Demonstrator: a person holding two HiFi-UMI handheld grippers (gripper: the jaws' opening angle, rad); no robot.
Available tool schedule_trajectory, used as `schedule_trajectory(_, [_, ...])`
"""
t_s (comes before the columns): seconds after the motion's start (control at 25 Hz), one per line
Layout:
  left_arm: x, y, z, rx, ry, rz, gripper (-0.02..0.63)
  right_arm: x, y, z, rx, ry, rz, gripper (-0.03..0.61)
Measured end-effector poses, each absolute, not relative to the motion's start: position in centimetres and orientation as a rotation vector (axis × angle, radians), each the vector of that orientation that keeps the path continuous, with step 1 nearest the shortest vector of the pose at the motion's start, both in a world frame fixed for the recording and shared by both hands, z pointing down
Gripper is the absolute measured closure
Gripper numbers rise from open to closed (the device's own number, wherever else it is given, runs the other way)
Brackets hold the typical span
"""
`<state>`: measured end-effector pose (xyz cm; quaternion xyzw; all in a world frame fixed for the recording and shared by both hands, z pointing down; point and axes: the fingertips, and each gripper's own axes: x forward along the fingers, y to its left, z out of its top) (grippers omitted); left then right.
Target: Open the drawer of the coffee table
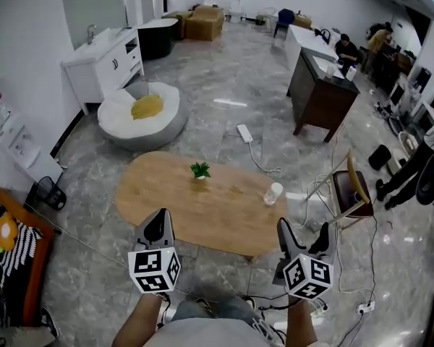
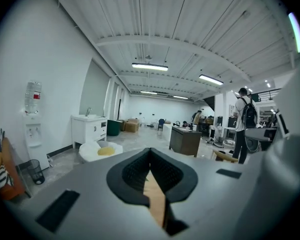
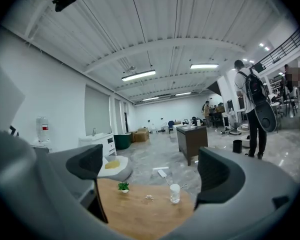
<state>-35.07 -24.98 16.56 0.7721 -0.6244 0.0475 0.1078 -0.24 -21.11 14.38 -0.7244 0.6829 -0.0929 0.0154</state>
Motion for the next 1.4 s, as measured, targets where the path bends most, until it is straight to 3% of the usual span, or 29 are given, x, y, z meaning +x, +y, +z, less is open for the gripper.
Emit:
schedule_trajectory(0.64, [-30.5,-24.4,21.9,2.236,-1.756,0.235,0.621,2.5,-19.8,18.7,-2.267,2.203,-0.377,-0.009])
schedule_trajectory(1.16, [-24.5,-21.0,42.4,2.086,-1.61,0.535,0.621,5.4,-16.5,41.2,-2.269,2.332,-0.759,-0.009])
schedule_trajectory(1.4, [-21.9,-21.6,47.6,2.061,-1.589,0.581,0.621,6.9,-16.6,49.1,-2.195,2.452,-0.821,-0.009])
